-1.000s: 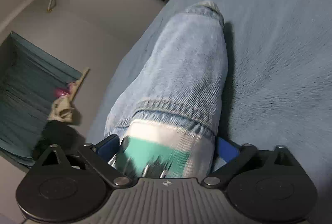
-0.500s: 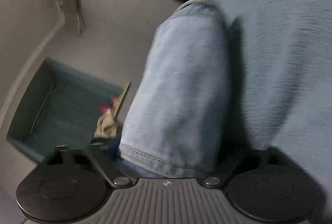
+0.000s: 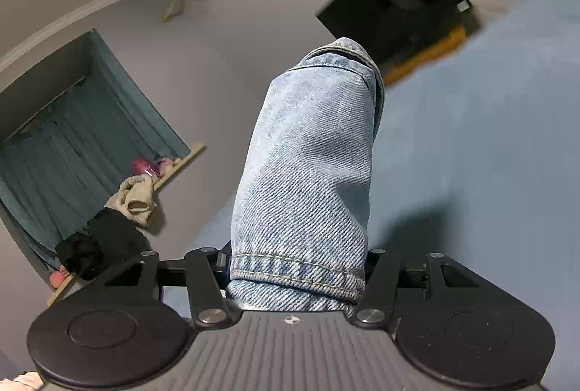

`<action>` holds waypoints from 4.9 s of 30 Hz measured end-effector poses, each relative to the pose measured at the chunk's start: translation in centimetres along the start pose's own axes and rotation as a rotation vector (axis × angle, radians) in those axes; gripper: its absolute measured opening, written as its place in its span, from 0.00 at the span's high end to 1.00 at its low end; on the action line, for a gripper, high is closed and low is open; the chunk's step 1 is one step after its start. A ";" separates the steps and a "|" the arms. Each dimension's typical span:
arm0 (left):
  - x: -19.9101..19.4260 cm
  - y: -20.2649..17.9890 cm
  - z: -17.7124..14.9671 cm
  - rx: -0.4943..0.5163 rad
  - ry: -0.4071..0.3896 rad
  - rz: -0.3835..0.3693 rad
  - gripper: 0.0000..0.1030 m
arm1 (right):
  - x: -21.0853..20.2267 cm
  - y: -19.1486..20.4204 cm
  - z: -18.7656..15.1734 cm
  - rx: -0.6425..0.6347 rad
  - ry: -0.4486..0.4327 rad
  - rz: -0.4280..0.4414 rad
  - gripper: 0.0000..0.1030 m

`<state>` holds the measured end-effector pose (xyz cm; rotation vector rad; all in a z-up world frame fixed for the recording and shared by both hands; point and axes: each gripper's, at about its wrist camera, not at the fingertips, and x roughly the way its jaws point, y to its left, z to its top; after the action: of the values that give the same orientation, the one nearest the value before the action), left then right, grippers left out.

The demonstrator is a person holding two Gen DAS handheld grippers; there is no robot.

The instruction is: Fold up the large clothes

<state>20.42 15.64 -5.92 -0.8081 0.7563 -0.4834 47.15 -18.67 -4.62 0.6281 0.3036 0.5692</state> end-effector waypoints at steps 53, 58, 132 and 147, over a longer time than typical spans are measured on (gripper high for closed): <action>3.2 -2.4 -1.6 0.501 -0.131 0.380 0.00 | -6.9 9.2 -17.3 -0.369 -0.037 -0.635 0.19; 2.7 -1.4 -1.4 0.444 -0.126 0.400 0.00 | -6.8 9.4 -16.8 -0.287 -0.019 -0.650 0.17; 2.6 -6.7 -11.6 0.690 0.108 0.680 0.00 | -9.9 9.1 -24.0 -0.246 0.248 -0.749 0.00; 2.4 -6.7 -12.0 0.682 0.116 0.679 0.00 | -9.9 9.2 -23.9 -0.245 0.250 -0.749 0.00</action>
<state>12.20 4.45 -7.14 0.1287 0.8462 -0.1450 25.10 -7.25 -16.32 0.1711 0.6548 -0.0434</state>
